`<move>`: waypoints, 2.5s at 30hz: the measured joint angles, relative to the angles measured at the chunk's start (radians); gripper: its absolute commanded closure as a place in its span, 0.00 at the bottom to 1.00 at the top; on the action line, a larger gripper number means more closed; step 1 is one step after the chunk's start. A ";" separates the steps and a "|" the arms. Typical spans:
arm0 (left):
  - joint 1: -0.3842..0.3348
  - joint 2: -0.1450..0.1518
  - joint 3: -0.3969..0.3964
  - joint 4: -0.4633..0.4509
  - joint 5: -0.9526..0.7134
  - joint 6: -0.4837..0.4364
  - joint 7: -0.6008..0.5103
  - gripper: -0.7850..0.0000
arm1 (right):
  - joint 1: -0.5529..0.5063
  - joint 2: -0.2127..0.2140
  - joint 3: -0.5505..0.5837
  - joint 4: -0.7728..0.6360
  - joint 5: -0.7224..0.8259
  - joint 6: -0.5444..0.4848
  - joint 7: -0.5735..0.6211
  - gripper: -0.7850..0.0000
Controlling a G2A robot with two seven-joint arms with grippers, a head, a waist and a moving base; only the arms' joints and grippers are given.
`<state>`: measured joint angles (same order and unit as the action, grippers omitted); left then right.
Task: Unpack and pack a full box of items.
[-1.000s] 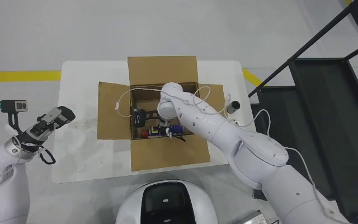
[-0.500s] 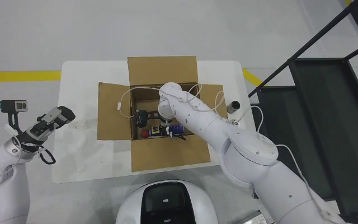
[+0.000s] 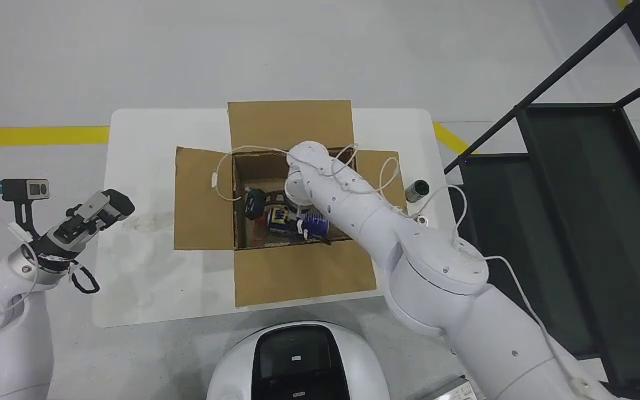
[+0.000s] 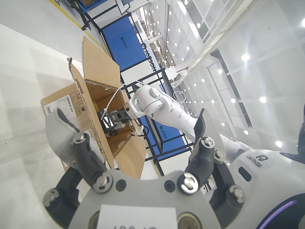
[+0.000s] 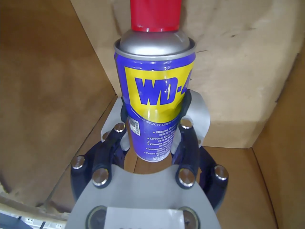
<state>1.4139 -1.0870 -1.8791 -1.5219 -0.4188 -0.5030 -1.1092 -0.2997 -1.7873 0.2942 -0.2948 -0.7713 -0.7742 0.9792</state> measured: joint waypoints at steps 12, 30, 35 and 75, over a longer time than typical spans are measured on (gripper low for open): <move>0.000 0.000 0.000 0.000 0.000 0.000 0.000 0.00 | 0.046 0.033 0.024 0.035 -0.034 -0.039 -0.134 1.00; 0.000 0.000 0.000 0.000 0.000 0.000 0.000 0.00 | 0.043 0.137 0.081 0.003 -0.063 -0.217 -0.379 1.00; 0.000 0.000 0.000 0.000 0.000 0.000 0.000 0.00 | 0.020 0.194 0.092 -0.069 -0.108 -0.239 -0.520 1.00; 0.000 0.000 0.000 0.000 0.000 0.000 0.000 0.00 | -0.331 0.645 0.444 -0.922 -0.190 -0.223 -0.647 1.00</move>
<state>1.4139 -1.0870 -1.8791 -1.5219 -0.4188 -0.5030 -1.1092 -0.6308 -1.1425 0.7382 -1.2165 -0.9615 -0.9972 0.3325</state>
